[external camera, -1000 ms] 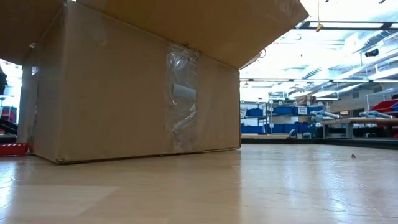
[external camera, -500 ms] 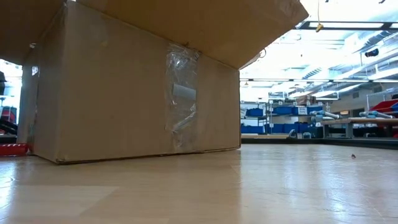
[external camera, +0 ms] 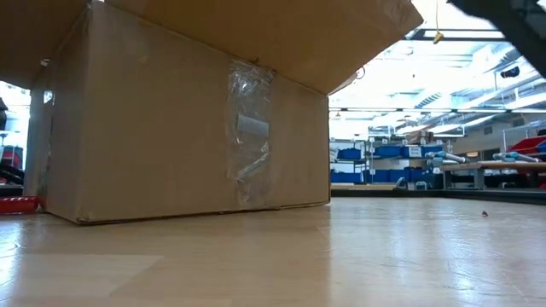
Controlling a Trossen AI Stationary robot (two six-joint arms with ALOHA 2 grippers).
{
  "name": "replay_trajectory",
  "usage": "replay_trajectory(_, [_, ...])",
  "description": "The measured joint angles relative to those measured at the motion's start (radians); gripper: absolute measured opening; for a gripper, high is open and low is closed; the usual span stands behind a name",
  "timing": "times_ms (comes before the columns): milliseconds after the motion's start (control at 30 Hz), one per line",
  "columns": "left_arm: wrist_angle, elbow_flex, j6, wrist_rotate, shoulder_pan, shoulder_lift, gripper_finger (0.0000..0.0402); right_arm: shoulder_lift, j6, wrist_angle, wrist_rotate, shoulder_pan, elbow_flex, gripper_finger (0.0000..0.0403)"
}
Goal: Unpack boxes
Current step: Put the pink medicine organizer into the zip bag
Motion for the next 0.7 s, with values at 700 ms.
replay_trajectory(700, [-0.002,0.0,-0.036,0.003,0.0,-0.005,0.0006,0.304,0.216,-0.062,0.04,-0.041,0.01,0.0258])
